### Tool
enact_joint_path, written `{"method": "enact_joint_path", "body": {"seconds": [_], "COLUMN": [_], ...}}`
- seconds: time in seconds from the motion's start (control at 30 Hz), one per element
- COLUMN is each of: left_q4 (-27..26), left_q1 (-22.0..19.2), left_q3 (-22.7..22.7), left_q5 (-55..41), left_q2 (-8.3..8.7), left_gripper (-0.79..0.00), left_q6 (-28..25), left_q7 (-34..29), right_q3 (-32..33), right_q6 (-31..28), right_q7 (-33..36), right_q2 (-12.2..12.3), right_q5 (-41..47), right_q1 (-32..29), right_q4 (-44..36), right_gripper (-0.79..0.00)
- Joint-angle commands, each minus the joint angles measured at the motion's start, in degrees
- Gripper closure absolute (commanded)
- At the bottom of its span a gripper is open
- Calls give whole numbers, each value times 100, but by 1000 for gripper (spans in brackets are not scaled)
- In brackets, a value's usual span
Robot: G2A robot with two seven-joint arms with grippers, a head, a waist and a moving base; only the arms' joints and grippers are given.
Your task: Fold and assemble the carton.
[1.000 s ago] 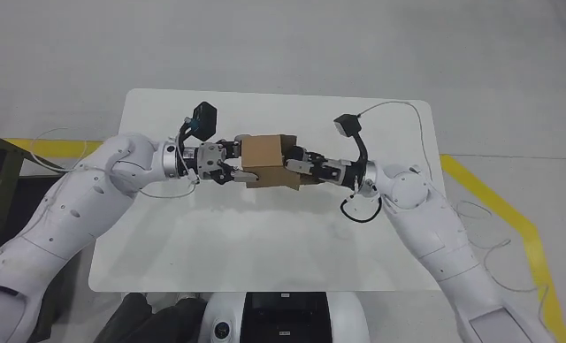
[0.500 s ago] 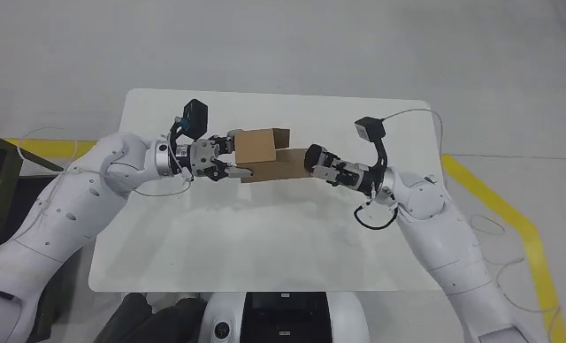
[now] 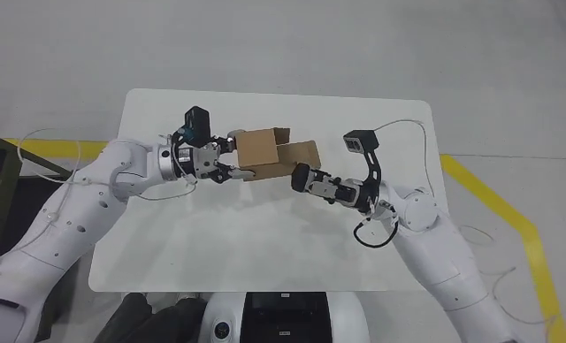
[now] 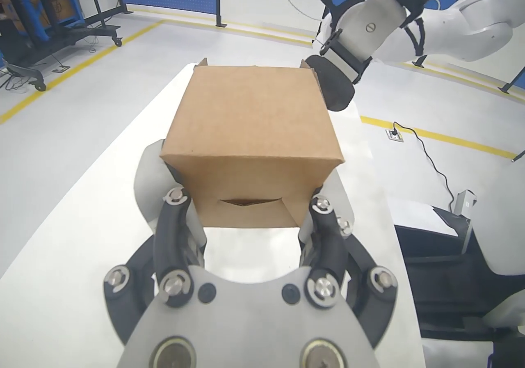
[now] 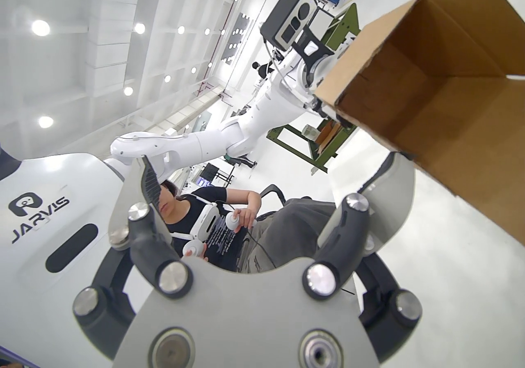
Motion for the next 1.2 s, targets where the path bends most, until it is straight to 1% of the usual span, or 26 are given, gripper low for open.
{"method": "enact_joint_path", "body": {"seconds": [0.0, 0.13, 0.3, 0.6, 0.73, 0.9, 1.17], "left_q4": [-27, -81, -155, -276, -280, -300, -350], "left_q1": [42, 129, 223, 275, 280, 302, 378], "left_q3": [-15, -54, -96, -170, -214, -281, -366], "left_q5": [85, 189, 265, 176, 71, 26, 32], "left_q2": [-14, -34, -57, -95, -99, -96, -95], "left_gripper": [-379, -379, -382, -385, -385, -379, -366], "left_q6": [-44, -215, -352, -362, -362, -362, -362], "left_q7": [17, 17, -66, -188, -220, -264, -294], "right_q3": [-28, -68, -192, -443, -482, -305, 83], "right_q6": [-37, -56, -38, -82, -190, -335, -343], "right_q7": [-40, -55, 109, 404, 486, 409, 172], "right_q2": [-15, -36, -67, -142, -169, -154, -80], "right_q5": [25, 79, 263, 684, 885, 930, 680], "right_q1": [62, 178, 294, 449, 485, 469, 305], "right_q4": [77, 245, 366, 591, 680, 732, 542], "right_gripper": [-785, -785, -785, -785, -785, -785, -785]}}
